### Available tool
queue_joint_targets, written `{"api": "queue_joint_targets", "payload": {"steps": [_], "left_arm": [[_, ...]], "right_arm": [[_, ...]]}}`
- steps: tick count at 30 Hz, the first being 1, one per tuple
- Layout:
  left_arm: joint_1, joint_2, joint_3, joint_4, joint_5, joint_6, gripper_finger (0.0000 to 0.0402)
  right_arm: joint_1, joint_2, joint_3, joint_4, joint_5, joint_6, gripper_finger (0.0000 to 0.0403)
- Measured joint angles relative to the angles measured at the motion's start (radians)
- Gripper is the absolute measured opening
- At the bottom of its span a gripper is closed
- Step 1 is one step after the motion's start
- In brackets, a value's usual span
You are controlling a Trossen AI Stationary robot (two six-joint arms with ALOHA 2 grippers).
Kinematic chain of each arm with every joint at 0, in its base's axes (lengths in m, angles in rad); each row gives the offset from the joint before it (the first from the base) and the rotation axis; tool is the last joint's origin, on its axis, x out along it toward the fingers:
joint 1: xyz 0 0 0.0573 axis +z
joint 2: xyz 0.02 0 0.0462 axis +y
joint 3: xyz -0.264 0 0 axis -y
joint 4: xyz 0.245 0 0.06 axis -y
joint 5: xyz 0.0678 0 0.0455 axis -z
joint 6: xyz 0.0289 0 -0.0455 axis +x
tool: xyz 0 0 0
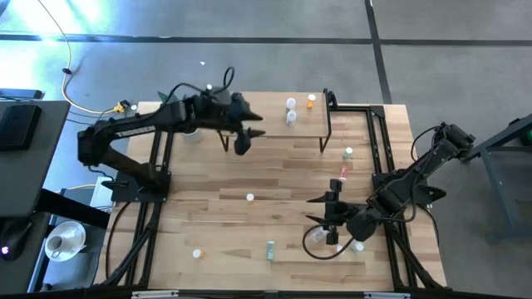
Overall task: Pick and place medicine bottles onto shelf by color
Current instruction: Put the top orange pill bottle aligned with the other orange pill bottle on the shelf
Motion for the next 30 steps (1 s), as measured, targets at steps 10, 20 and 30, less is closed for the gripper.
{"api": "queue_joint_targets", "payload": {"steps": [10, 20, 30], "left_arm": [[-0.072, -0.186, -0.417, 0.274, -0.007, -0.094, 0.0223], [-0.217, -0.352, -0.711, 0.504, -0.058, -0.177, 0.0223], [-0.439, -0.444, -0.813, 0.506, -0.355, -0.247, 0.0223]], "right_arm": [[-0.069, 0.057, 0.000, 0.002, -0.037, 0.008, 0.0190], [-0.175, 0.134, 0.000, 0.071, -0.134, -0.003, 0.0190], [-0.292, 0.259, 0.000, 0.263, -0.314, -0.159, 0.0190]]}}
